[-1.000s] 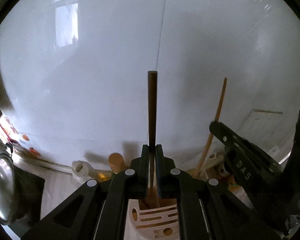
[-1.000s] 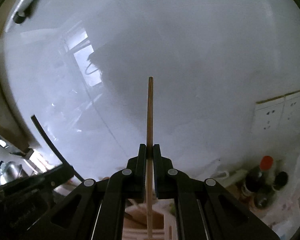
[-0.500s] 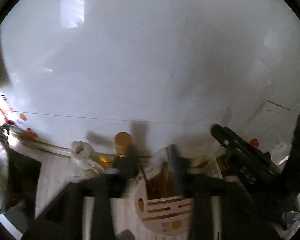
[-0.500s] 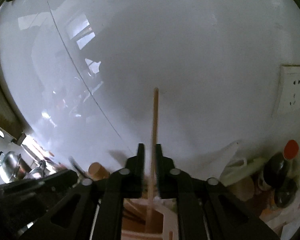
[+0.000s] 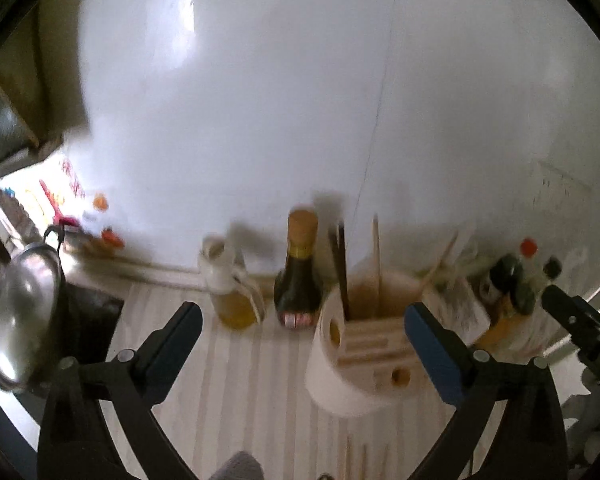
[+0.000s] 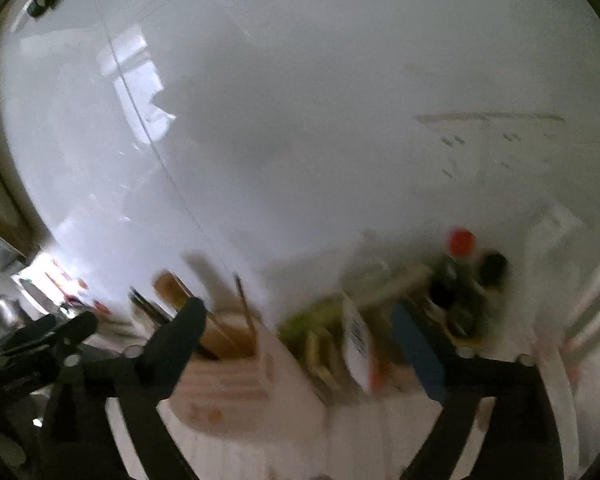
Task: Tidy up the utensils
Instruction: 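Open the left tool over the holder while the right tool releases its chopstick into it, then move both open tools back down to the chopsticks on the mat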
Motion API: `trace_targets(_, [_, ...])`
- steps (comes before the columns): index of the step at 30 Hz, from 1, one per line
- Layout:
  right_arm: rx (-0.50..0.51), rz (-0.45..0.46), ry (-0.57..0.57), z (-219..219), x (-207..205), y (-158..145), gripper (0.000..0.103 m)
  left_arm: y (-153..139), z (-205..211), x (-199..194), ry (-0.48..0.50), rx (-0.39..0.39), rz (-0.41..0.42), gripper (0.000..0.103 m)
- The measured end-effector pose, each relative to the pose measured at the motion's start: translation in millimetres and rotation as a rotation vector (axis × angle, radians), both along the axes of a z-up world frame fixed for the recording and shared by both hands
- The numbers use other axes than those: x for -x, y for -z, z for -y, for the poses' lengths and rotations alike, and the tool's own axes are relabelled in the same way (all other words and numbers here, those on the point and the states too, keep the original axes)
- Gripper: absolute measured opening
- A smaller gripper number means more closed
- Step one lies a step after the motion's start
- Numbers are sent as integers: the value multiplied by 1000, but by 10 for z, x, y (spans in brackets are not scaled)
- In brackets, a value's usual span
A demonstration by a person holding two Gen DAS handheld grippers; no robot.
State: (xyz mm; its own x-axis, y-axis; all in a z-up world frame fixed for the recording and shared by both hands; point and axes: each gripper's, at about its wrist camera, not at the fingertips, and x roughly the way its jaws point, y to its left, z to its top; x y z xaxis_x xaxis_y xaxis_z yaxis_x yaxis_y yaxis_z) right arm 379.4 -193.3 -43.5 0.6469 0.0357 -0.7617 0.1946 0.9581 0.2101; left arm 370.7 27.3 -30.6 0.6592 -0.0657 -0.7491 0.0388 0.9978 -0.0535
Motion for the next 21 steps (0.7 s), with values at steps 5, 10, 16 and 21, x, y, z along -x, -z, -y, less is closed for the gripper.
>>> trace_targets(5, [23,-103,32,78,392,308,100,435,50,264,38,-25,-72,103])
trace_targets(10, [10,-280,46,64,802,894,99,1003,137,526,73,-114,-192,103])
trace_targets(16, [-102,-538,-21,-152,1197,1784,61,1748,95,770,50,-194,-343,103])
trace_targets(21, [-157,-668,-80,-444,1362,2349,48,2226,-3,909,30,-239,-449,103])
